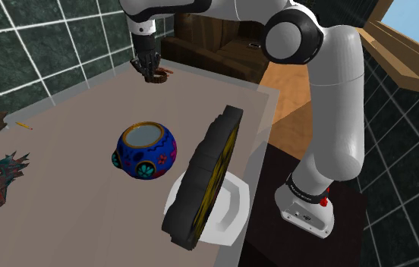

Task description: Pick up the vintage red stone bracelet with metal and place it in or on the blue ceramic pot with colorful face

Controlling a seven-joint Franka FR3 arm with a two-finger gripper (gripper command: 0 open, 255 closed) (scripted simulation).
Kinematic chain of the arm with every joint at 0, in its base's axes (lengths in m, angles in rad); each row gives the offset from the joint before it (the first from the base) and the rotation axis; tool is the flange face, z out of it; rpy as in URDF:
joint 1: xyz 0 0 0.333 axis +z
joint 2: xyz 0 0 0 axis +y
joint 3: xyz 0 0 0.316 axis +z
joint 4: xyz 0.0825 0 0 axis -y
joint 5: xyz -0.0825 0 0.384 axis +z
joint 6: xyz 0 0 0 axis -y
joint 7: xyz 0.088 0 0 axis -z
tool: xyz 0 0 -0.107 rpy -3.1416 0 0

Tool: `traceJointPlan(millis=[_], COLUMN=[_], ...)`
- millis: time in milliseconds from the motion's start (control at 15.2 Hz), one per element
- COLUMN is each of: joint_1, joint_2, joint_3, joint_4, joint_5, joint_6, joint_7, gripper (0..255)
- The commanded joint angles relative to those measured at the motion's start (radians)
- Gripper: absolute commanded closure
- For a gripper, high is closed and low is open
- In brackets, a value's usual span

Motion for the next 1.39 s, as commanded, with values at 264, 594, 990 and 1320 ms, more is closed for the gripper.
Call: traceJointPlan(millis=[264, 594, 990, 1320], joint_1=[0.002, 0.003, 0.039, 0.096], joint_2=[0.016, 0.040, -0.062, -0.207], joint_3=[0.000, 0.000, 0.013, 0.041], joint_4=[0.106, 0.213, 0.087, -0.131], joint_5=[0.000, -0.001, -0.002, -0.001], joint_6=[-0.090, -0.173, -0.149, -0.075], joint_7=[0.002, 0.003, 0.051, 0.138], gripper=[255, 255, 255, 255])
